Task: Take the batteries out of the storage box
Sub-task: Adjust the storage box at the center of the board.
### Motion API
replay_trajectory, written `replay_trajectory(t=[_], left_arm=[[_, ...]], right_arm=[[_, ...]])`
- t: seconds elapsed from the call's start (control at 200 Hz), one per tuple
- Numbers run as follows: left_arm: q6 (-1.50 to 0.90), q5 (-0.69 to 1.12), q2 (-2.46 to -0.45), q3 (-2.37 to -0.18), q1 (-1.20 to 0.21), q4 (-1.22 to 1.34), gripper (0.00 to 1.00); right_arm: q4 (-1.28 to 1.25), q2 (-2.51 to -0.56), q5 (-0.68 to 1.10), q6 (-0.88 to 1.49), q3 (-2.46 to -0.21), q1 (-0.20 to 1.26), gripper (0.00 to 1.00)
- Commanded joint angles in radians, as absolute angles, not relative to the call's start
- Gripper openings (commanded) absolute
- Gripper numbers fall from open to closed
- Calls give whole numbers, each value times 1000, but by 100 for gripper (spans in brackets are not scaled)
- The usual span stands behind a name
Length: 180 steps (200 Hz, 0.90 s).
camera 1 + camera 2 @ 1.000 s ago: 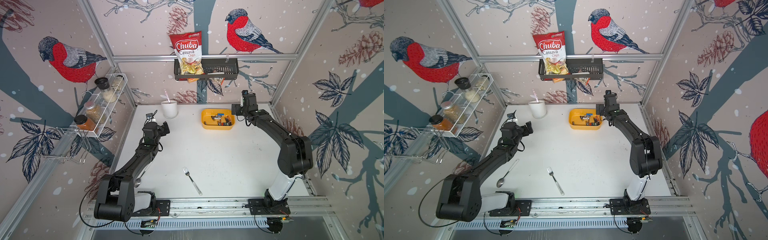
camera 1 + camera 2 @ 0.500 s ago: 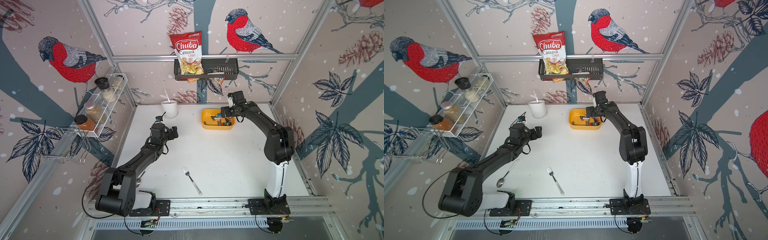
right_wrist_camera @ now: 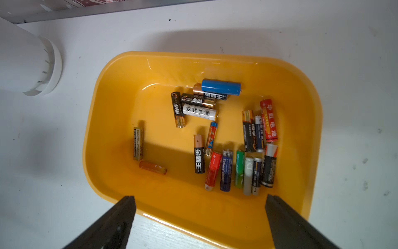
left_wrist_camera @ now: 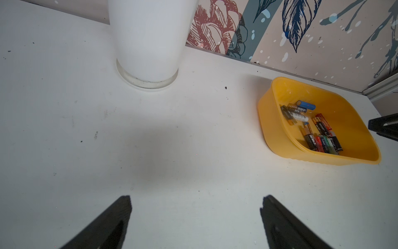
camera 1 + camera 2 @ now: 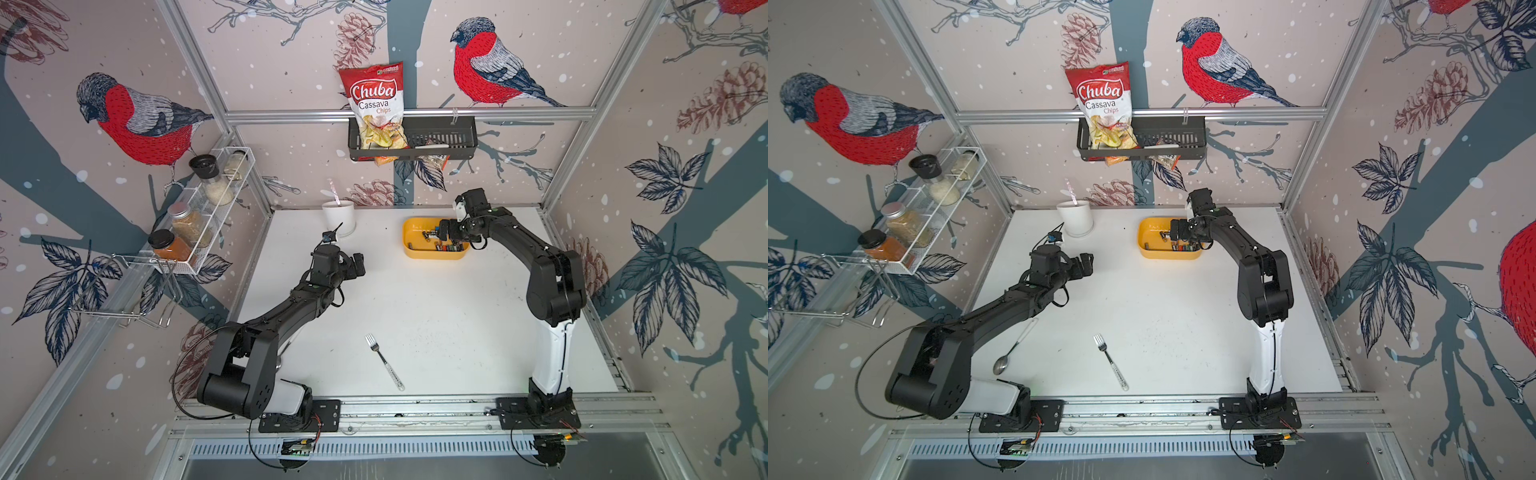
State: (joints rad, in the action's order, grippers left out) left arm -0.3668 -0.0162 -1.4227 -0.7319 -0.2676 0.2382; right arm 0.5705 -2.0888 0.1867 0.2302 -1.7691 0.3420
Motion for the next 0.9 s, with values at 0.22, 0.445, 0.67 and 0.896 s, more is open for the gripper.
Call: replay_trajectory(t=[0.22, 0.445, 0.67, 0.896], left_arm=[[-373, -6, -1437, -754, -283, 240, 97], [-375, -5, -1436, -759, -287, 232, 97], [-379, -4, -1439, -762, -296, 229, 97], [-379, -9, -1439, -774, -299, 211, 97]], right_arm=[[563, -2082, 327, 281, -1711, 340, 100], [586, -2060, 310, 226, -1676, 336, 100], [612, -2052, 326, 203, -1653, 333, 100], [630, -2048, 338, 201, -1621, 368, 100]])
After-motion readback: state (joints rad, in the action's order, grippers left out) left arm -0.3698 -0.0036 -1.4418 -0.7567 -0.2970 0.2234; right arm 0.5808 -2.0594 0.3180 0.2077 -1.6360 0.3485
